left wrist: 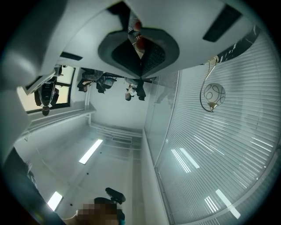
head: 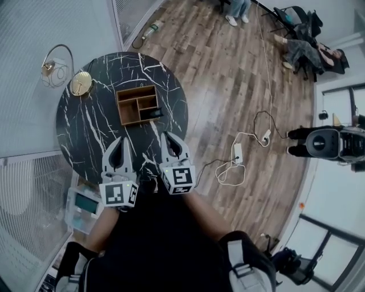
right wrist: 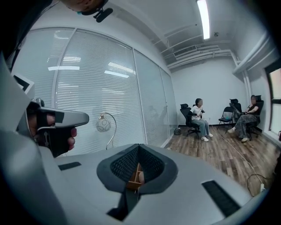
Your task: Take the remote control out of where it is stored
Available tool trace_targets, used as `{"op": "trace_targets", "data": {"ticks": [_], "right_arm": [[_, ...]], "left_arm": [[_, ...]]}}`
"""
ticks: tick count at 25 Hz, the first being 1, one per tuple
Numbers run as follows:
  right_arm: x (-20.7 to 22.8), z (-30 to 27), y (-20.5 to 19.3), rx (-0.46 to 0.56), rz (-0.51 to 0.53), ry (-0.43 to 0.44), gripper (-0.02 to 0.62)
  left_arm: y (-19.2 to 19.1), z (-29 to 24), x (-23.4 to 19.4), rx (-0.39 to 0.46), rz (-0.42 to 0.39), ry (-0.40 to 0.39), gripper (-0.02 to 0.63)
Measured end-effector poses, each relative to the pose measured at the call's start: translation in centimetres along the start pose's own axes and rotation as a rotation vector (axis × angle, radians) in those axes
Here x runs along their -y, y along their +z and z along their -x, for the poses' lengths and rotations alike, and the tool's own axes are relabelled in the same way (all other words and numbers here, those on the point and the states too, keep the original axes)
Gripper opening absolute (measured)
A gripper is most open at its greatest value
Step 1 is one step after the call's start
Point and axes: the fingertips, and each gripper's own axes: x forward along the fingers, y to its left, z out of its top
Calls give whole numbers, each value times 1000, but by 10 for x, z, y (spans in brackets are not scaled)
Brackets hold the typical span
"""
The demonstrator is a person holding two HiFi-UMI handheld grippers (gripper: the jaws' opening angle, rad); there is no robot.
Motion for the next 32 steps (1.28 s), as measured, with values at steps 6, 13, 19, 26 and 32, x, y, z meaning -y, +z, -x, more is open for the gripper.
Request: {"op": "trace_targets", "data": {"ticks": [6, 13, 19, 26, 32], "right_arm": [[21, -39, -24, -84, -24, 14, 3], [45, -80, -60, -179, -51, 23, 5], [59, -111, -99, -280, -76, 56, 59], [74, -134, -135, -358, -94, 52, 141], [80, -152, -159, -412, -94, 80, 169]], "left_arm": [[-13, -39, 0, -34, 15, -3, 8], [-36, -75, -9, -96, 21, 18, 8], [-53, -100, -13, -134, 34, 17, 8], [-74, -116, -19, -183, 42, 35, 8], [-88, -127, -20, -213, 57, 54, 8]]}}
